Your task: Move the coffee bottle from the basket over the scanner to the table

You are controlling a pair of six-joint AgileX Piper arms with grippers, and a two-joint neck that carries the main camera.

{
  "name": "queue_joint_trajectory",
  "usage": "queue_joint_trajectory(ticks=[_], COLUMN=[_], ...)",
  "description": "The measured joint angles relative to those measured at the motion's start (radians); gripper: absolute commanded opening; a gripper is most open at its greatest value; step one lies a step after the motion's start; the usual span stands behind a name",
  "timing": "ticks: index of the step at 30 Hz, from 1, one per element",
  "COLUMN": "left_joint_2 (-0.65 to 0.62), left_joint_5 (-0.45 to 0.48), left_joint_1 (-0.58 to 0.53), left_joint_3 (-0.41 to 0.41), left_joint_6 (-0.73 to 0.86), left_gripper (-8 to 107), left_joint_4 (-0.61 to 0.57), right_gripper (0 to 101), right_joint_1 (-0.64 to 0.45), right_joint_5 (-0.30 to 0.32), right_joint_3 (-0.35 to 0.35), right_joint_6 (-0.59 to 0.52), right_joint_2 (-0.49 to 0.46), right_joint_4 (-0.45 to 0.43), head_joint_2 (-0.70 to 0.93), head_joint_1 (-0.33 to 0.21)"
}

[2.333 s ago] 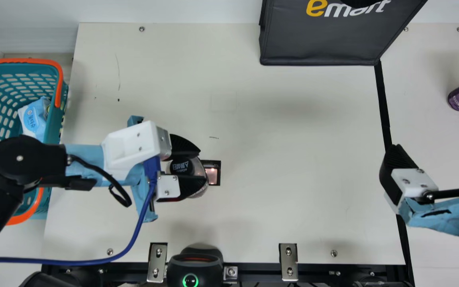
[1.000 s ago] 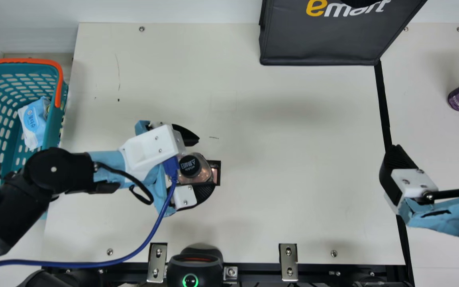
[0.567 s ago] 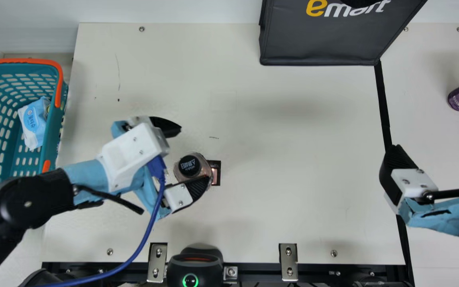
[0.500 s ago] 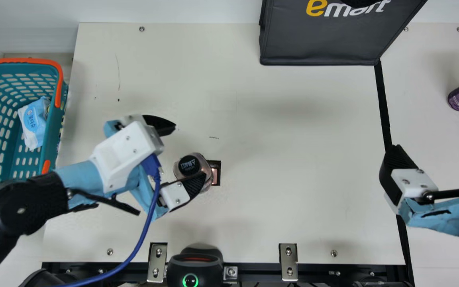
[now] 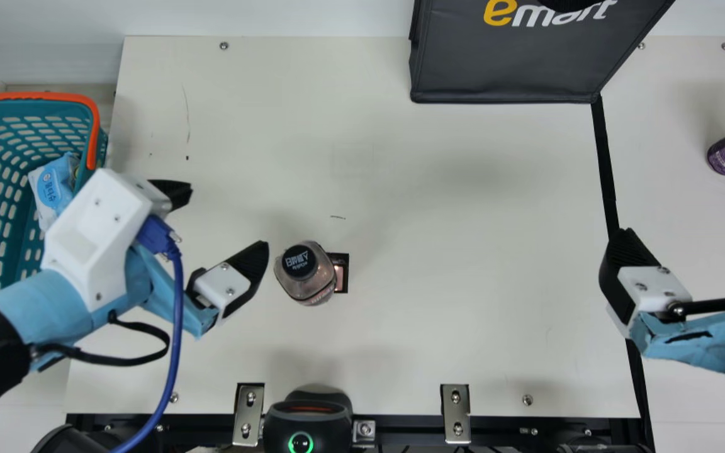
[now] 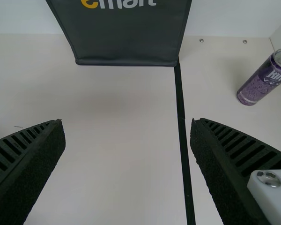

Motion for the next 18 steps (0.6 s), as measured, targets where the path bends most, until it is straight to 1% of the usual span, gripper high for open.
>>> queue_joint_trajectory(ticks=[6,9,18], left_joint_2=[-0.015,-0.012,0.042], left_joint_5=[0.094,0.141,0.263], left_joint_1=[-0.083,-0.143,-0.406], left_joint_3=[-0.061,-0.088,-0.161], left_joint_6=[-0.285,-0.421,-0.843], left_gripper=[90,90,90], left_joint_4=[0.184,0.282,0.569], right_gripper=[95,95,95], right_joint_1=[0.0,0.0,0.0], right_joint_5=[0.0,-0.001,-0.001], right_joint_3=[0.0,0.0,0.0], right_joint_6=[0.0,0.0,0.0], right_joint_2=[0.0,0.0,0.0], right_joint_4=[0.0,0.0,0.0], head_joint_2=[-0.002,-0.002,-0.002], head_joint_1=[0.002,0.002,0.002])
